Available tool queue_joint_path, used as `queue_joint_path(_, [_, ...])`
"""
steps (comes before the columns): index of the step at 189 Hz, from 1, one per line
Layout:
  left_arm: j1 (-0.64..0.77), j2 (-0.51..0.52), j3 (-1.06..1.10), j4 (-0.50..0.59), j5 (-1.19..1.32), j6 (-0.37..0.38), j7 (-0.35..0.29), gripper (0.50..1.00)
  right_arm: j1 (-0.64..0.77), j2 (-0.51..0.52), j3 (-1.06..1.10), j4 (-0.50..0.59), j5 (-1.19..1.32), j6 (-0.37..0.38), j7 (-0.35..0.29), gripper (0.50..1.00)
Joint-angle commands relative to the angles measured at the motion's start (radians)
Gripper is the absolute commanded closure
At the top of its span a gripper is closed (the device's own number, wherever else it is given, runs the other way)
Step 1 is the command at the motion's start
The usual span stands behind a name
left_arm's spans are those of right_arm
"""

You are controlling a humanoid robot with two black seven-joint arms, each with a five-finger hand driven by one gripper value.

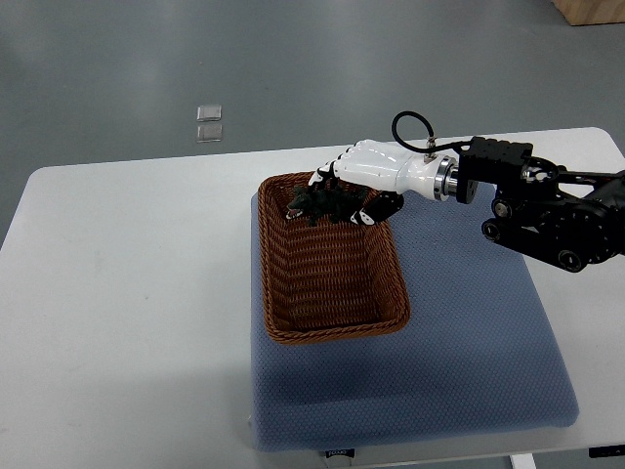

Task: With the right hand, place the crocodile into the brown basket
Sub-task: 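Lift the crocodile and carry it over the brown woven basket, then open the right hand to release the crocodile into the basket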

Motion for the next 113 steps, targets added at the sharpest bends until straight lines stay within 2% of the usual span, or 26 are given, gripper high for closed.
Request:
queue_joint_path(1, [0.000, 0.000, 0.000, 0.000, 0.000, 0.001, 0.000, 0.500, -0.005, 0.009, -0.029, -0.006, -0.005, 0.000, -0.001, 1.000])
queue_joint_path(37, [0.000, 0.000, 0.000, 0.001, 0.000, -0.001, 0.000, 0.500, -0.018, 0.009, -0.035, -0.039, -0.006, -0.003, -0.007, 0.996])
queue_joint_path(42, [0.000, 0.000, 0.000, 0.000, 0.000, 0.001, 0.000, 0.500, -0.018, 0.009, -0.037, -0.042, -0.006, -0.003, -0.007, 0.963])
queue_joint_path(63, [0.000, 0.000, 0.000, 0.000, 0.000, 0.001, 0.000, 0.500, -0.022, 0.008, -0.035, -0.043, -0.006, -0.005, -0.007, 0.897])
queue_joint_path(87, [0.000, 0.000, 0.000, 0.000, 0.000, 0.001, 0.000, 0.500, -0.030, 0.008, -0.035, -0.043, -0.006, -0.028, -0.007, 0.761])
queue_joint_path(99, [0.000, 0.000, 0.000, 0.000, 0.000, 0.001, 0.000, 0.500, -0.032, 0.008, -0.035, -0.043, -0.006, -0.041, -0.007, 0.722])
queue_joint_path(109, [0.000, 0.000, 0.000, 0.000, 0.000, 0.001, 0.000, 0.500, -0.032, 0.008, -0.035, -0.043, -0.006, -0.041, -0.007, 0.722])
queue_joint_path(110, [0.000, 0.000, 0.000, 0.000, 0.000, -0.001, 0.000, 0.500, -0.032, 0.008, -0.034, -0.043, -0.006, -0.045, -0.007, 0.699])
queue_joint_path(113, [0.000, 0.000, 0.000, 0.000, 0.000, -0.001, 0.000, 0.500, -0.032, 0.008, -0.034, -0.043, -0.006, -0.045, -0.007, 0.683])
